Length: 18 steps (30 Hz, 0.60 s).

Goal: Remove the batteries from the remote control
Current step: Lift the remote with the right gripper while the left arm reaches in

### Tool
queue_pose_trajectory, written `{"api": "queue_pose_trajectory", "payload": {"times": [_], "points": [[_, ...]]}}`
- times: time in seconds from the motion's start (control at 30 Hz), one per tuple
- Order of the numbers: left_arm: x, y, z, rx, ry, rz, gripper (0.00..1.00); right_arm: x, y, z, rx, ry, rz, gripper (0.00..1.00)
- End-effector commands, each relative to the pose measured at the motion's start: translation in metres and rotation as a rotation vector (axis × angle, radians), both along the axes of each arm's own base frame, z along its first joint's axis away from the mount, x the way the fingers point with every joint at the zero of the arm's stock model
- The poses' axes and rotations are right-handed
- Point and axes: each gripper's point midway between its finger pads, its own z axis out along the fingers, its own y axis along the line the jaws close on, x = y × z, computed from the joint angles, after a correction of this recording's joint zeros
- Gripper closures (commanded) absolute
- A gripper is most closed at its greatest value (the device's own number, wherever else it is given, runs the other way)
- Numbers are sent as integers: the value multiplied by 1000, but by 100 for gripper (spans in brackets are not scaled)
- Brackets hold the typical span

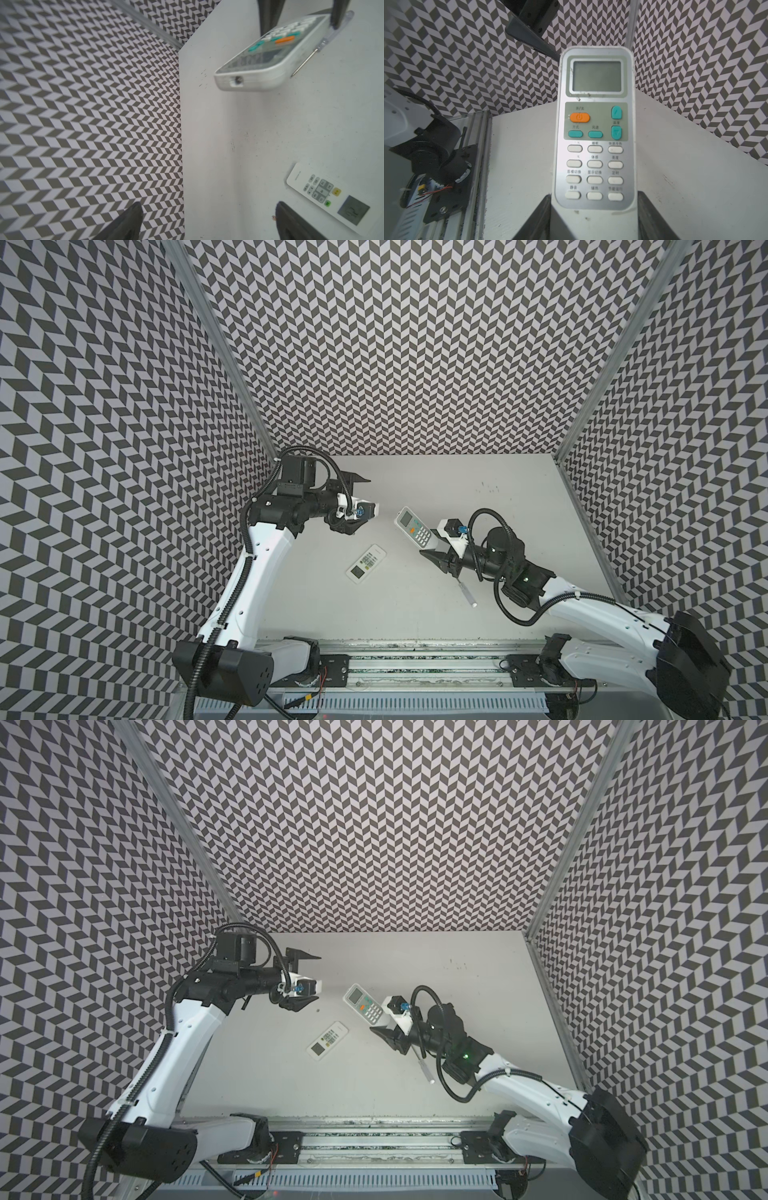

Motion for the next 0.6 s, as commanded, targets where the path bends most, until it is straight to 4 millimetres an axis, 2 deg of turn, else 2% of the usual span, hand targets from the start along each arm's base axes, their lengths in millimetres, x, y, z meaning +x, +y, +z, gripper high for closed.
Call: {"api": "queue_pose_trajectory", "payload": {"times": [0.0, 0.13, 0.2, 0.37, 0.57], "points": [[-42, -4, 1, 146, -195, -247, 0, -16, 12, 16, 45, -87, 130, 58], [-52, -10, 2, 186, -354, -355, 3, -21, 21, 10, 27, -78, 199, 58], [-54, -13, -1, 209, -403, -400, 9, -23, 24, 8, 23, -70, 225, 58], [-58, -13, -21, 314, -521, -517, 20, -32, 30, 7, 28, -38, 298, 59], [-60, -19, -40, 353, -692, -601, 23, -39, 32, 8, 46, -23, 339, 59]]}}
